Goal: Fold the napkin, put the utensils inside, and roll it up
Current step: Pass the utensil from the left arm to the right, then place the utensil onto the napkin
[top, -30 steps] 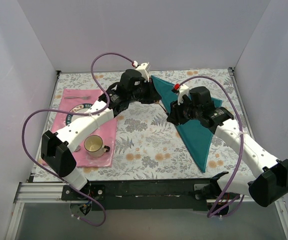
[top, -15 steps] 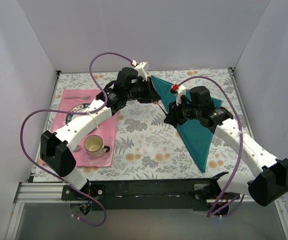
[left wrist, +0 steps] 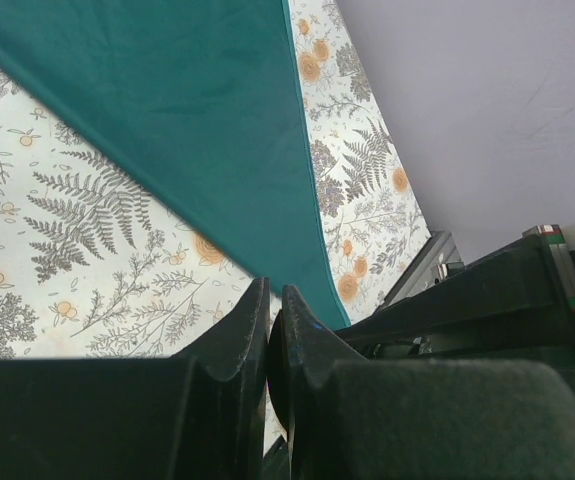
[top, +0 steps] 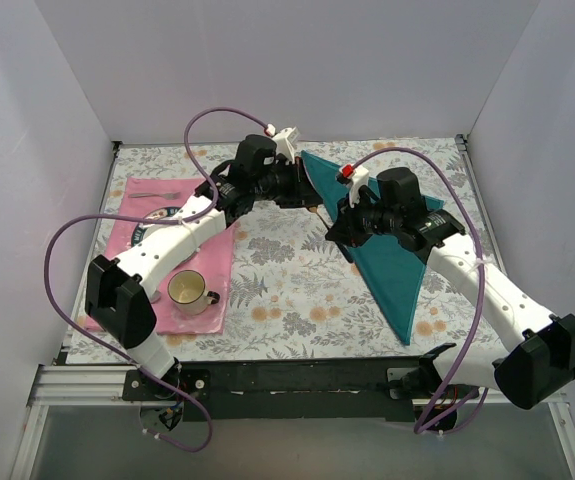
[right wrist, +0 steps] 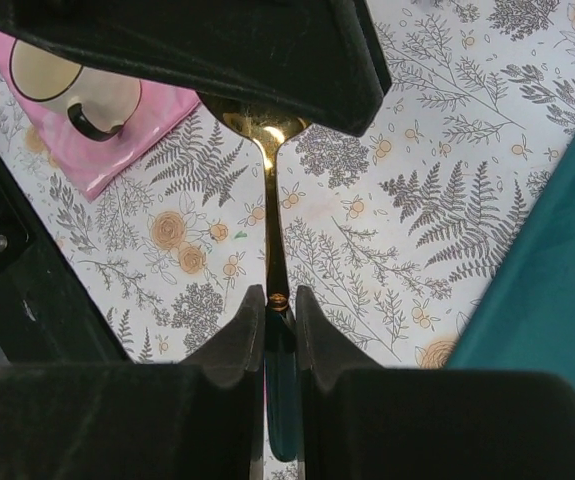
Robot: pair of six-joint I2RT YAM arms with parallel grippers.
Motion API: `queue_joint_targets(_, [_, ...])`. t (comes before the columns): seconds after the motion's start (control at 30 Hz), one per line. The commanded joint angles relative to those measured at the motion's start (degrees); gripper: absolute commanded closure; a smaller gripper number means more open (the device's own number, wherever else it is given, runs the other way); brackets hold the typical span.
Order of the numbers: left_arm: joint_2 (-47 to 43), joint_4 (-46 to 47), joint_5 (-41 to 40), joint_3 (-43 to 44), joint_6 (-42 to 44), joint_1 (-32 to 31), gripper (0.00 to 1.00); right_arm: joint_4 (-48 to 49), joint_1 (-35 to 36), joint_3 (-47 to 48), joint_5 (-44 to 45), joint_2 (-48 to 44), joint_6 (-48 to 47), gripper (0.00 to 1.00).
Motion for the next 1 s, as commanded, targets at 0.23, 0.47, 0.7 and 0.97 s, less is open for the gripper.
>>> queue_joint_targets(0.23, [-0.9,1.3,5.7,1.8,-4.0,3.3,1.00,1.4,0.0,-0.1,-0.6,-0.8,0.1,0.95])
queue_joint_targets(0.47, [-1.1,-2.0,1.6,2.7,-3.7,5.7,0.34,1.8,0.1,1.3,4.2,0.6,0.8,0.99])
queue_joint_targets(0.7, [-5.6,-9.8,-10.7,1.9,1.6,14.9,0.02,-3.2,-5.3,2.4,17.7,8.3,-3.4,0.99])
queue_joint_targets(0.97, [-11.1,-2.0,-4.8,-9.7,-1.8,16.6,0.02,-11.7,-8.1,19.1,24.1,29.6,-2.6,0.99])
